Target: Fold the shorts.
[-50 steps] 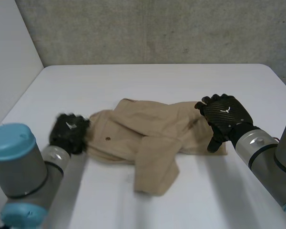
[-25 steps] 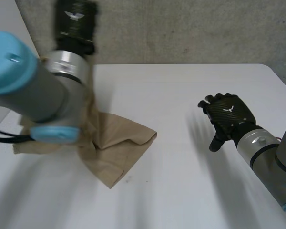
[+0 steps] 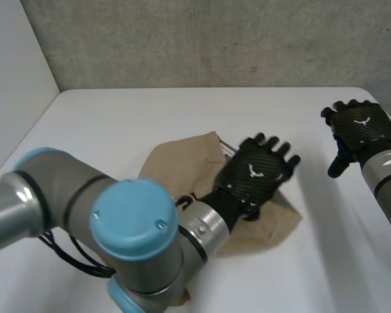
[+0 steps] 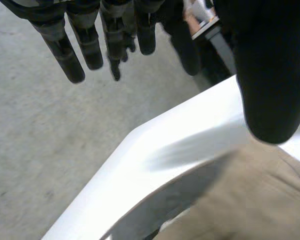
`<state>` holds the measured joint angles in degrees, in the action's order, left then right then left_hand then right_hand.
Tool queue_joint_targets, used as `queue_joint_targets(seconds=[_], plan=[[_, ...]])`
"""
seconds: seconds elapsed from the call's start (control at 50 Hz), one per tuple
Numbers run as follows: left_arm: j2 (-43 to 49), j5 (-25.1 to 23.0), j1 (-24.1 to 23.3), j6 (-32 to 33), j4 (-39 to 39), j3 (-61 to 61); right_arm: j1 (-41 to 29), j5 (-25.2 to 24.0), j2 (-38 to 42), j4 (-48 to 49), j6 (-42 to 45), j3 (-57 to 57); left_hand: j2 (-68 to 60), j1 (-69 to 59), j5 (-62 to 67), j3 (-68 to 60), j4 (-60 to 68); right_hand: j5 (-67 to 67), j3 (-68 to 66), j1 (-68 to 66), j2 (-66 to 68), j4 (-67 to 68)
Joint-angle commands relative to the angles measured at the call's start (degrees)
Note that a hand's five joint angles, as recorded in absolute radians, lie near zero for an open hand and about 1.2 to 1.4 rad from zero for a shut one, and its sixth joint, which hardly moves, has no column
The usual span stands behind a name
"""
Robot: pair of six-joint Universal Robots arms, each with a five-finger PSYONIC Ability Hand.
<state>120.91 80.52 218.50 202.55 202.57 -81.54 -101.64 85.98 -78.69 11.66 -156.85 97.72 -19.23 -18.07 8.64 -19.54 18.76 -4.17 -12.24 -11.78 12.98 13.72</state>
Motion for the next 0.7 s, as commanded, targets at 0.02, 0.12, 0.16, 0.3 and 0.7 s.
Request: queue_joint_targets(seconds=[0.02, 0.12, 0.16, 0.3, 0.7], plan=[[-8.40, 11.48, 5.00, 0.04, -6.12, -2.48, 0.92, -12.84, 1.34, -1.55, 4.44, -0.43, 7.83, 6.67, -7.25, 8.14, -7.37, 4.17, 2.24, 1.78, -2.98, -3.72], [-14.29, 19.49, 5.71, -0.84, -9.38, -7.66, 1.10, -19.52, 2.22, -4.97, 8.74, -0.43, 7.67, 6.51, -7.09, 7.98, -7.21, 4.17, 2.24, 1.78, -2.98, -3.72], [-15.52, 21.16, 5.62, -1.37, -9.82, -9.33, 1.18, -21.63, 2.75, -8.31, 11.90, -0.69, 6.83, 5.67, -6.24, 7.14, -6.37, 4.17, 2.24, 1.78, -2.98, -3.72], [-17.46, 28.98, 5.79, -4.18, -14.65, -16.19, 0.83, -25.42, 5.38, -13.51, 22.45, 0.89, 2.96, 1.80, -2.37, 3.27, -2.49, 2.91, 0.98, 0.52, -1.72, -2.46], [-18.16, 33.30, 5.62, -23.34, -35.57, -23.66, 1.36, -32.45, 9.07, -8.86, 35.64, 7.57, 3.12, 1.97, -2.54, 3.44, -2.66, -6.34, -8.26, -8.72, 7.52, 6.78]])
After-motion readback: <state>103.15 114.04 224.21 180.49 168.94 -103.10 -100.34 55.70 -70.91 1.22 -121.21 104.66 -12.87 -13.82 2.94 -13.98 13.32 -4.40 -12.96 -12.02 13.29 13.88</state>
